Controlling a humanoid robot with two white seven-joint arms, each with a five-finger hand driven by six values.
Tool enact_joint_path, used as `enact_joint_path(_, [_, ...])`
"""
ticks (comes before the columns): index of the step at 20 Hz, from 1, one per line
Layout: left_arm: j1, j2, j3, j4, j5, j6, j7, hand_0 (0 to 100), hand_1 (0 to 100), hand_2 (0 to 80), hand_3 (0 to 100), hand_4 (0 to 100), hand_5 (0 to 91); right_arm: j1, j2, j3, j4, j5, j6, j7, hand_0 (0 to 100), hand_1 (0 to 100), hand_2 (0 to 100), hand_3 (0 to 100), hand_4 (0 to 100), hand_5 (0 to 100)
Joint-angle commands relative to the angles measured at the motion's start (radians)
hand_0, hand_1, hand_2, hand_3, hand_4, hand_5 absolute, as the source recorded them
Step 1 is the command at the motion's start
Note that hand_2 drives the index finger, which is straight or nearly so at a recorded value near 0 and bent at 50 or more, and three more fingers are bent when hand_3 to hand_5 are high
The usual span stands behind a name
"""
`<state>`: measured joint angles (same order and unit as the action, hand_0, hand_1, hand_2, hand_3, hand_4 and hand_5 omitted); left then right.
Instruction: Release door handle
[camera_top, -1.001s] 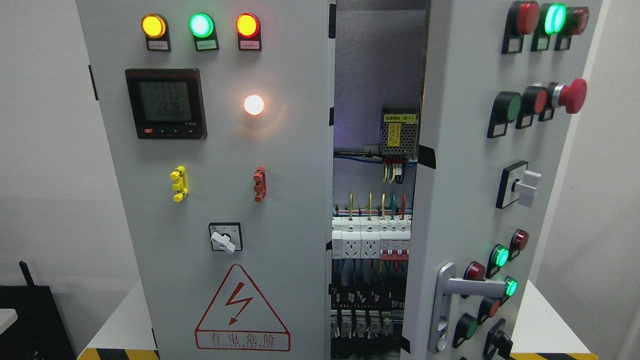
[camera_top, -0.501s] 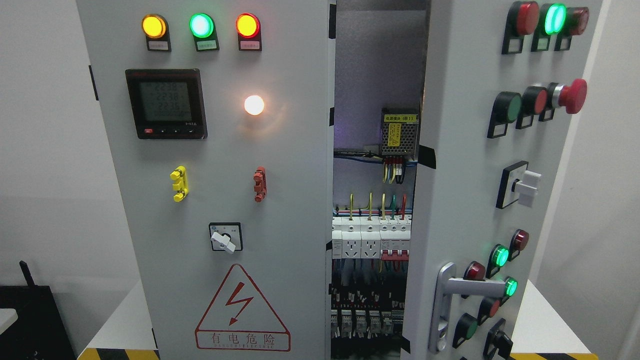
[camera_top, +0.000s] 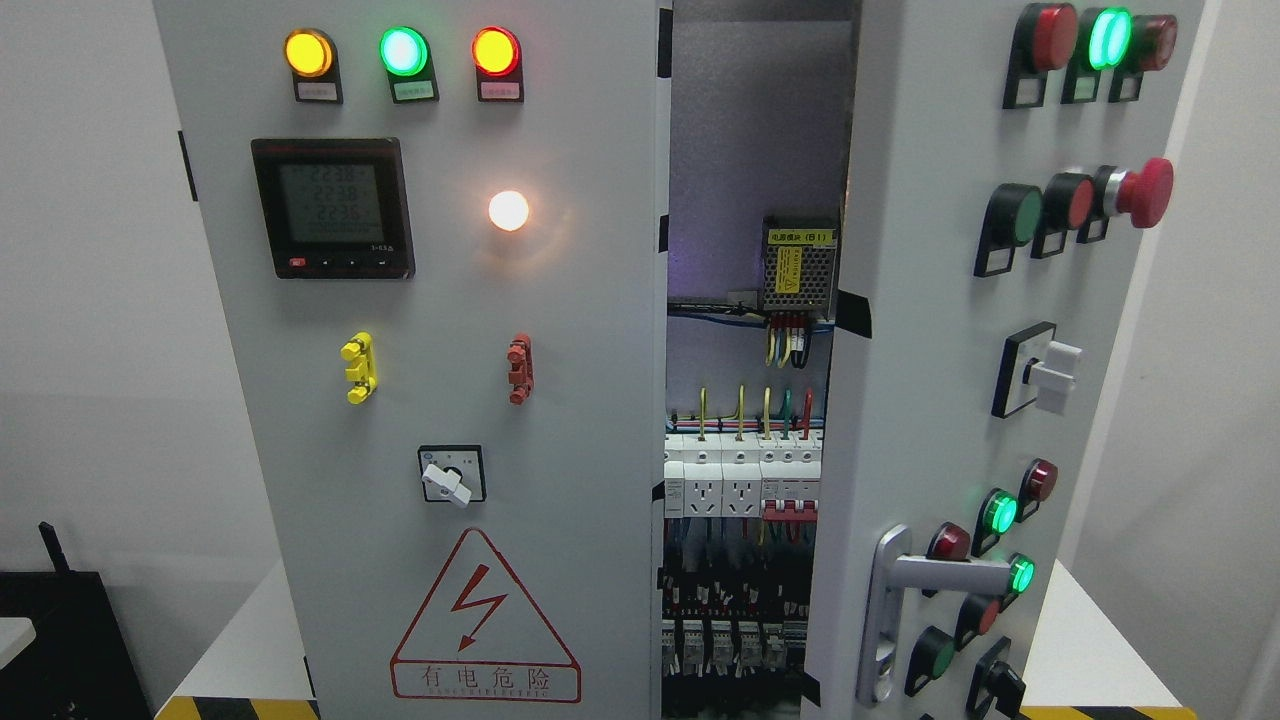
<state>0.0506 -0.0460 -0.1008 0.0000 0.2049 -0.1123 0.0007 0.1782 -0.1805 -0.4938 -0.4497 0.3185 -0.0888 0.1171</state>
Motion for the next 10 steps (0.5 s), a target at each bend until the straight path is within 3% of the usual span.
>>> enact_joint_path(1, [0.0,0.0,0.0,-0.031,-0.001,0.0,0.001,12,39,0.0,0,0,0.0,0.003,0.062,0.075,0.261,0.002,0.021,0.024,47,19,0,5,0,0])
enact_joint_path(4, [0.0,0.0,0.0,-0.031,-0.001,0.0,0.001,12,39,0.0,0,0,0.0,0.004,0.079,0.087,0.267,0.008,0.046,0.027,46,18,0,0,0,0])
enact_joint_path(6, [0.0,0.0,0.001,-0.031,0.001,0.0,0.001,12,39,0.0,0,0,0.0,0.01,0.091,0.128,0.267,0.008,0.095,0.042,46,17,0,0,0,0])
enact_joint_path(10, [0.0,0.0,0.0,-0.031,-0.001,0.0,0.001,12,39,0.0,0,0,0.0,0.012,0.111,0.192,0.276,0.007,0.112,0.07,45,16,0,0,0,0])
